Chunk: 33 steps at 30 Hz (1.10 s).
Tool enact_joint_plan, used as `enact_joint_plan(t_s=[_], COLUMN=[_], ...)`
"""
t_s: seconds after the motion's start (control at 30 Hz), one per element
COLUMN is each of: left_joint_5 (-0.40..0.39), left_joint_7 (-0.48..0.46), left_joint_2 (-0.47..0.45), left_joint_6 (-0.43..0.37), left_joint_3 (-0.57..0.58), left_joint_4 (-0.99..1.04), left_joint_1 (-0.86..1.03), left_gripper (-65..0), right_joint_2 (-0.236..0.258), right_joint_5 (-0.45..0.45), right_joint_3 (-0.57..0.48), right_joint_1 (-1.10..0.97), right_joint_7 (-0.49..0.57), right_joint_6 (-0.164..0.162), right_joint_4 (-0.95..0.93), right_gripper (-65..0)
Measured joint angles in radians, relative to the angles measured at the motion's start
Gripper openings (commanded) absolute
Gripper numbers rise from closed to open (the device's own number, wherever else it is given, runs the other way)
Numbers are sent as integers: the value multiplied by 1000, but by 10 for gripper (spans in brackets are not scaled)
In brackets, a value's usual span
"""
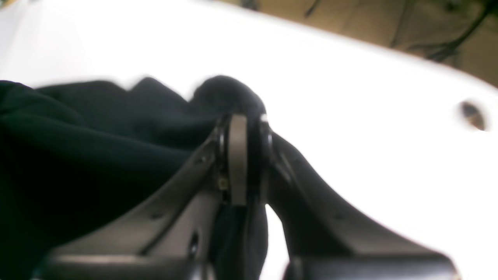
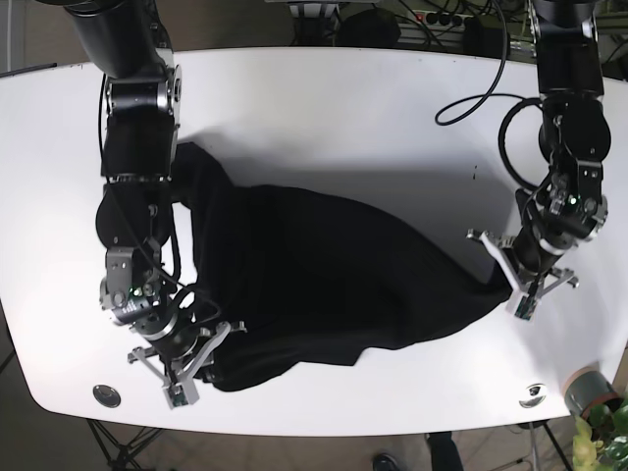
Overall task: Fold the T-shirt properly
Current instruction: 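Lift the black garment with both grippers and swing it out flat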
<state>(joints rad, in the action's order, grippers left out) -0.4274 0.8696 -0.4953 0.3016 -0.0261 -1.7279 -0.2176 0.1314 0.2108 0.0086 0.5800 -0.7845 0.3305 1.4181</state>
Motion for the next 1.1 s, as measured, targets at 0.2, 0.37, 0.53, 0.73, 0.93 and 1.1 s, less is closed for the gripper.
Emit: enact_joint_plan(t_s=[0.2, 0.37, 0.53, 0.73, 0.93, 1.1], left_joint_5=[15, 7, 14, -1, 11, 4], left_joint_7=[10, 10, 14, 6, 5, 11], left_joint_2=[-8, -9, -18, -58, -80, -108], left_joint_6=[-8, -2, -5, 0, -5, 2], left_joint_3=[100, 184, 254, 327, 387, 435], left_joint_4=[136, 251, 366, 379, 357, 298], left_joint_1=[-203, -367, -550, -722, -813, -793], left_gripper=[-650, -650, -650, -650, -650, -650], right_joint_2=[45, 79, 114, 124, 151, 184], right_joint_5=[21, 6, 0, 12, 11, 15], right_joint_3=[-4, -4, -6, -11, -5, -3], right_joint_1=[190, 333, 491, 635, 691, 637], right_joint_7=[3, -2, -6, -67, -102, -140], right_joint_6=[9, 6, 28, 69, 63, 62], right_joint_4=[-76, -145, -247, -252, -200, -140], right_gripper=[-631, -631, -631, -631, -631, -631])
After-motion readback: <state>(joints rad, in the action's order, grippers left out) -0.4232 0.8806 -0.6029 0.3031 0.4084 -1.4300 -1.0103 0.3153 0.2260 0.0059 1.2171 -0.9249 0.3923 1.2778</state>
